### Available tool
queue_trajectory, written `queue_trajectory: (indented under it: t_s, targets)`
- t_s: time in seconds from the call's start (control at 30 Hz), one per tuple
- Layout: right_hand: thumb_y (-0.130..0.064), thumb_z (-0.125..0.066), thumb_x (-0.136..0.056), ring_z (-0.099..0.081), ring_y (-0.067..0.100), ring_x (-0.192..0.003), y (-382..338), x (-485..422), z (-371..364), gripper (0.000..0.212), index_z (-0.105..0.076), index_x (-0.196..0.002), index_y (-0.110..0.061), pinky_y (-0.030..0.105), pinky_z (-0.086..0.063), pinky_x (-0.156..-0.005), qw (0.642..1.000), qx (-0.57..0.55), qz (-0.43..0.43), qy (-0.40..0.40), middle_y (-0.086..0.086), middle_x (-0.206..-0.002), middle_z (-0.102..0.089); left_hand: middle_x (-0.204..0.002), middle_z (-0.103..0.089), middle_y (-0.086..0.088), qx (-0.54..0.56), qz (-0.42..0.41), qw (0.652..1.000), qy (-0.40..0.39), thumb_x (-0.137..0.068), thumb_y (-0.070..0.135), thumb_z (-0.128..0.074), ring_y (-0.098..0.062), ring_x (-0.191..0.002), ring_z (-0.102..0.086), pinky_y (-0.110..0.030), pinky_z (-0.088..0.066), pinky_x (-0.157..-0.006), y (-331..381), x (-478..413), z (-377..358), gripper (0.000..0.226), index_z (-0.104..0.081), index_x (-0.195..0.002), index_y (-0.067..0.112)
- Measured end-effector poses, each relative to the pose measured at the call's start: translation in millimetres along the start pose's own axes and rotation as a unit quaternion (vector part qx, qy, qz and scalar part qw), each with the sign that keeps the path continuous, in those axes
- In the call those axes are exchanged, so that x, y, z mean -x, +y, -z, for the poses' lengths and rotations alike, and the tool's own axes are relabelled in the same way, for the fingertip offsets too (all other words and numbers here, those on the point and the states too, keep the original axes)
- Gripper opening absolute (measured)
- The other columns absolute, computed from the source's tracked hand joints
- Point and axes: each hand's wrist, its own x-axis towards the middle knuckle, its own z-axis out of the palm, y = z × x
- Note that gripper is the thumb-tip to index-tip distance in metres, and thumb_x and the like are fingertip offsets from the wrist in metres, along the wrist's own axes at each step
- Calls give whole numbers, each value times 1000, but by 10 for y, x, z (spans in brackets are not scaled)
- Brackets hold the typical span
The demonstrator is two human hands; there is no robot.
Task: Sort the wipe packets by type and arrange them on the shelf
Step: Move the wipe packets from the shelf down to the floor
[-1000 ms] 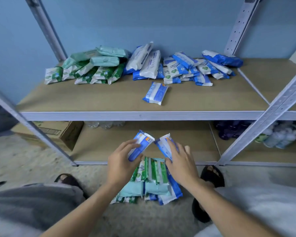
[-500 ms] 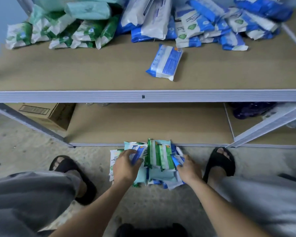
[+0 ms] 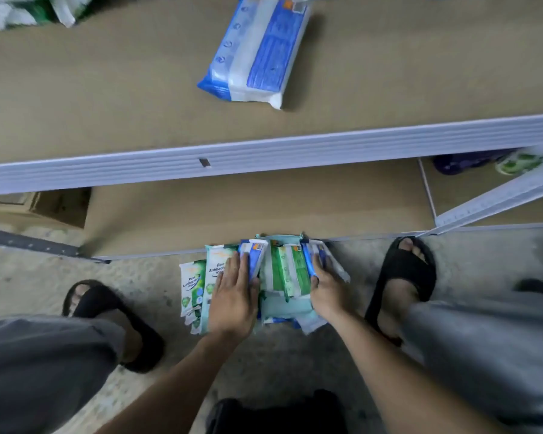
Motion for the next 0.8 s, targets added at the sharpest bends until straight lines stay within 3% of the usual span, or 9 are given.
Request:
queue_trajectory:
  t_s: [0.1, 0.2, 0.27, 0.4, 0.57, 0.8]
  targets:
    - [-20, -34, -106, -49, 28, -131, 10, -50, 36, 59, -11, -160, -29, 32, -51, -88, 1000, 18, 6, -3, 2, -167, -9, -166, 0, 2, -6, -10, 1000, -16, -102, 54, -10, -16, -155, -1, -35, -7, -126, -7, 0, -5, 69, -5, -160, 18]
    - [-25, -33, -107, -54, 27, -124, 15, -56, 39, 57, -12, -160, -32, 28, -47, -73, 1000, 5, -3, -9, 0, -167, -9, -167, 6, 4, -15, 11, 999, -38, -99, 64, -11, -14, -154, 2, -30, -3, -125, 2, -19, 34, 75, 1, -161, 23]
    - [-27, -32, -108, -56, 24, -120, 2, -21, 61, 53, -20, -159, -32, 26, -46, -73, 1000, -15, -17, -2, -2, -166, -14, -168, 4, 5, -6, 25, 998, -54, -99, 68, -16, -15, -154, 0, -32, -6, -125, 13, -27, 75, 77, 0, -161, 25]
    - [-32, -40, -105, -52, 21, -129, -44, 144, 162, 50, -35, -155, -27, 29, -45, -97, 997, -61, -38, 14, -1, -159, -37, -168, -7, 3, 29, 59, 996, -63, -100, 60, -35, -18, -154, -13, -39, -20, -124, 71, 43, 177, 76, -14, -161, 21]
    - [-33, -47, -102, -52, 20, -130, -164, 386, 314, 51, -40, -152, -21, 32, -43, -103, 996, -79, -7, 31, -2, -150, -49, -165, -23, -1, 23, 57, 997, -52, -101, 57, -39, -19, -151, -23, -38, -25, -122, 200, 234, 339, 68, -34, -155, 17]
    - [-26, -58, -95, -56, 21, -123, -509, 864, 735, 41, -57, -135, -22, 33, -47, -99, 983, -107, 70, 133, -1, -135, -61, -159, -37, 4, 22, 3, 1000, 15, -99, 46, -52, -22, -139, -41, -34, -39, -109, 511, 414, 746, 50, -52, -142, 20]
